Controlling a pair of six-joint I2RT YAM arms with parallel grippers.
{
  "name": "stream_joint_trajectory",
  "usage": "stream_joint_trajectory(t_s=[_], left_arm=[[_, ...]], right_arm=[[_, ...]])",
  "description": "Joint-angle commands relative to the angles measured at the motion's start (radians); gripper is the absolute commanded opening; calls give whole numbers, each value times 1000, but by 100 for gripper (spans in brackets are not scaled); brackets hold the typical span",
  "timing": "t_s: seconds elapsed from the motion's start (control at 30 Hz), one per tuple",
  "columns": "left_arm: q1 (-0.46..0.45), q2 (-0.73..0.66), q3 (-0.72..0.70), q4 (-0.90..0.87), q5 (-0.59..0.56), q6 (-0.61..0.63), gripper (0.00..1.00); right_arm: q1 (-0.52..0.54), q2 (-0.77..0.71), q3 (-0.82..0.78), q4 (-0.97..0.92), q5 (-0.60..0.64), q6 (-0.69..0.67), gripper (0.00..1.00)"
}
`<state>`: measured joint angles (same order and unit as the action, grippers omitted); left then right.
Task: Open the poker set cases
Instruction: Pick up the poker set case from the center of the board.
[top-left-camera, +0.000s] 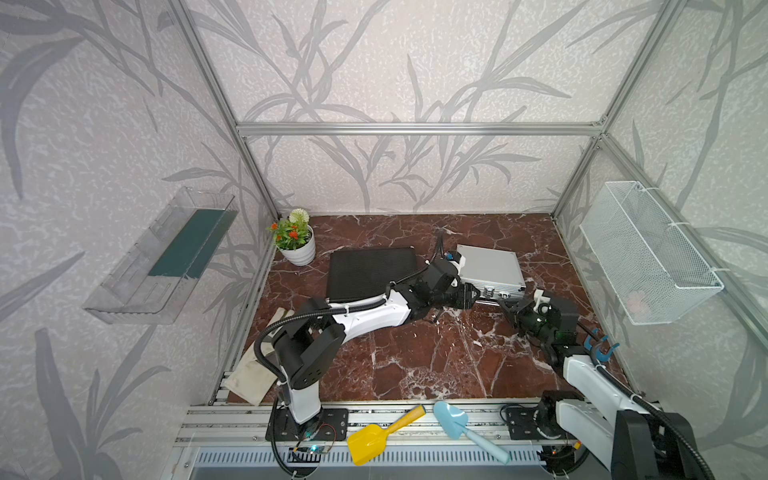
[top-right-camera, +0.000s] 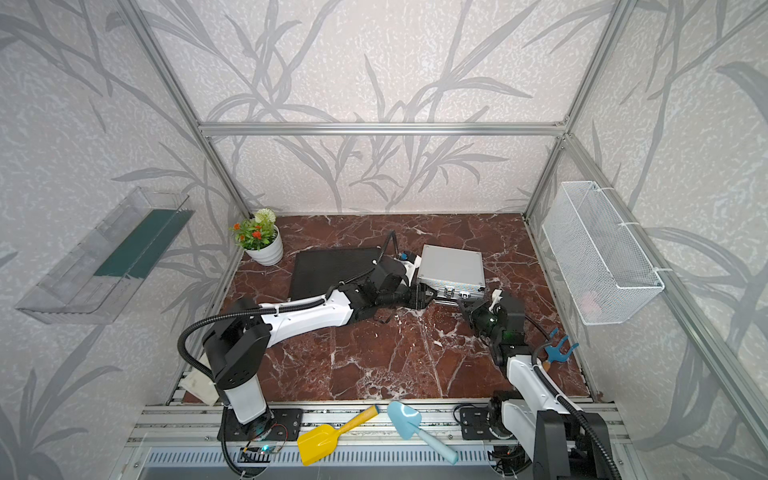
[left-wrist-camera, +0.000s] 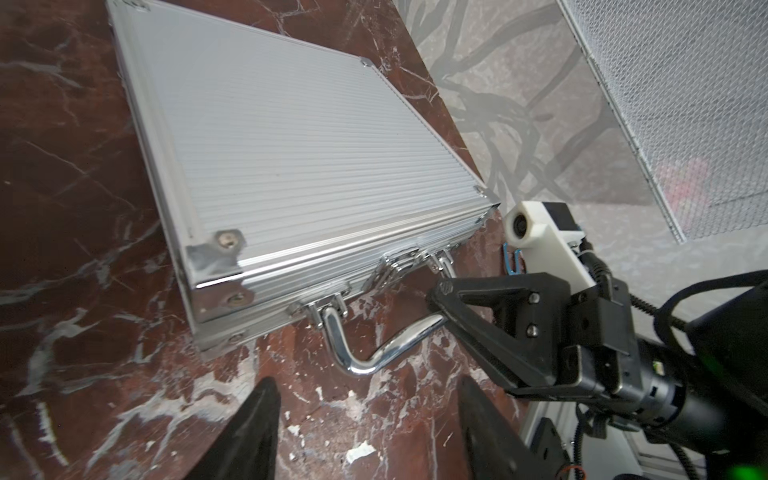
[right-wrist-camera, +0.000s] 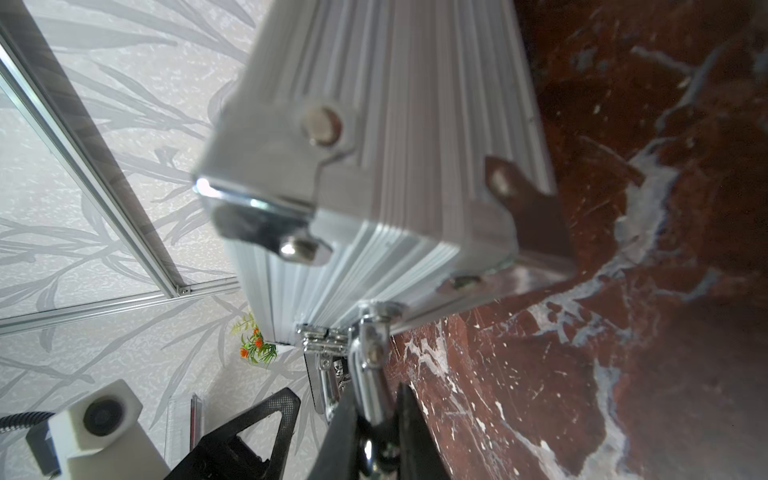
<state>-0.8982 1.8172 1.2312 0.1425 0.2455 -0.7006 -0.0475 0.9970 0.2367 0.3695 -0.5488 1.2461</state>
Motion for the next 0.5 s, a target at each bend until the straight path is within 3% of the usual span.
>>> stream_joint_trajectory(t_s=[0.0,0.2,0.47], left_arm=[[2,33,-6,136,73,-136,57],[1,61,-13,162,88,-241,55],[-11,54,-34,135,87,-275,54]], right_arm=[[3,-3,66,150,18,-19,6],[3,-3,83,149,28,-16,6],[5,22,98,185,27,4,6]])
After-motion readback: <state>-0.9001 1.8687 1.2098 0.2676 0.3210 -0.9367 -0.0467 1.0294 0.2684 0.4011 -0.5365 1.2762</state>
